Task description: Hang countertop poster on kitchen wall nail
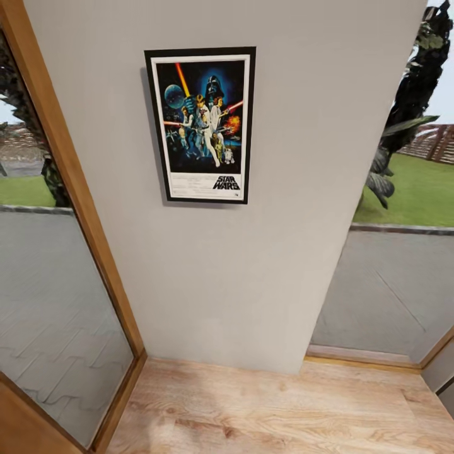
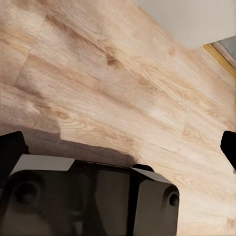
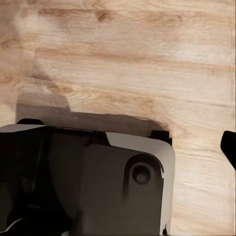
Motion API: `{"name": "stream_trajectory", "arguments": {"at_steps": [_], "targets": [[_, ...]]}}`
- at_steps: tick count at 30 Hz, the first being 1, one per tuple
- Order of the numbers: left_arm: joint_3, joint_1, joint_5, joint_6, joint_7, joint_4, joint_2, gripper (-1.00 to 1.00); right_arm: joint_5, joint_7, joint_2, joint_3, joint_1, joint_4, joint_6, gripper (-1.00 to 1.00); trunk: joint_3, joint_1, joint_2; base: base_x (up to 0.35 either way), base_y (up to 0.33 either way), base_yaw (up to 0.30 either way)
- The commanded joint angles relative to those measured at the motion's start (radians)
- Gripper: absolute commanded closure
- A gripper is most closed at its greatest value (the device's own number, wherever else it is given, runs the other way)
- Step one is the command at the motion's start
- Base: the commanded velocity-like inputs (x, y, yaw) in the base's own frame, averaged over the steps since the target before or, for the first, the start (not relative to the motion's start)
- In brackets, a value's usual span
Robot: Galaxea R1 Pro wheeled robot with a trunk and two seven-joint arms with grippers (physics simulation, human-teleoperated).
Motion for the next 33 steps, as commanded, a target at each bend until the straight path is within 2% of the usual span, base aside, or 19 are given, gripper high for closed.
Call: {"name": "stream_trajectory", "arguments": {"at_steps": [1,5,6,8,9,11,13,14,22,33], "targets": [[0.005,0.0,0.008,0.01,0.009,-0.001,0.0,-1.0,0.005,-0.016,0.005,-0.006,-0.001,0.001,-0.004,-1.0,0.0,0.001,-0.002,0.0,0.0,0.0],[0.012,0.0,0.01,0.01,0.076,0.004,0.001,-1.0,0.005,-0.047,0.01,-0.007,-0.001,0.002,-0.004,-1.0,0.006,0.001,-0.002,0.0,0.0,0.0],[0.013,0.0,0.012,0.01,0.122,0.013,0.001,-1.0,0.005,-0.055,0.012,-0.007,-0.001,0.002,-0.004,-1.0,0.008,0.001,-0.002,0.0,0.0,0.0],[0.014,0.0,0.013,0.01,0.167,0.024,0.001,-1.0,0.005,-0.062,0.013,-0.007,-0.001,0.002,-0.004,-1.0,0.011,0.001,-0.002,0.0,0.0,0.0],[0.015,0.0,0.015,0.009,0.231,0.046,0.001,-1.0,0.006,-0.081,0.017,-0.006,-0.001,0.002,-0.004,-1.0,0.012,0.001,-0.002,0.0,0.0,0.0],[0.015,0.0,0.015,0.009,0.267,0.084,0.001,-1.0,0.01,-0.119,0.028,-0.004,-0.001,0.002,-0.003,-1.0,0.013,0.001,-0.002,0.0,0.0,0.0],[0.014,0.0,0.015,0.009,0.273,0.095,0.001,-1.0,0.011,-0.128,0.043,-0.004,-0.001,0.009,-0.003,-1.0,0.013,0.001,-0.002,0.0,0.0,0.0],[0.015,0.0,0.013,0.009,0.277,0.102,0.001,-1.0,0.011,-0.133,0.057,-0.004,-0.001,0.06,-0.003,-1.0,0.014,0.001,-0.002,0.0,0.0,0.0],[0.016,0.0,0.011,0.009,0.28,0.106,0.001,-1.0,0.012,-0.137,0.066,-0.004,-0.001,0.232,-0.004,-1.0,0.014,0.001,-0.002,0.0,0.0,0.0],[0.014,0.0,0.011,0.009,0.28,0.106,0.001,-1.0,0.012,-0.137,0.066,-0.004,-0.001,0.255,-0.004,-1.0,0.014,0.001,-0.002,0.0,0.0,0.0]]}}
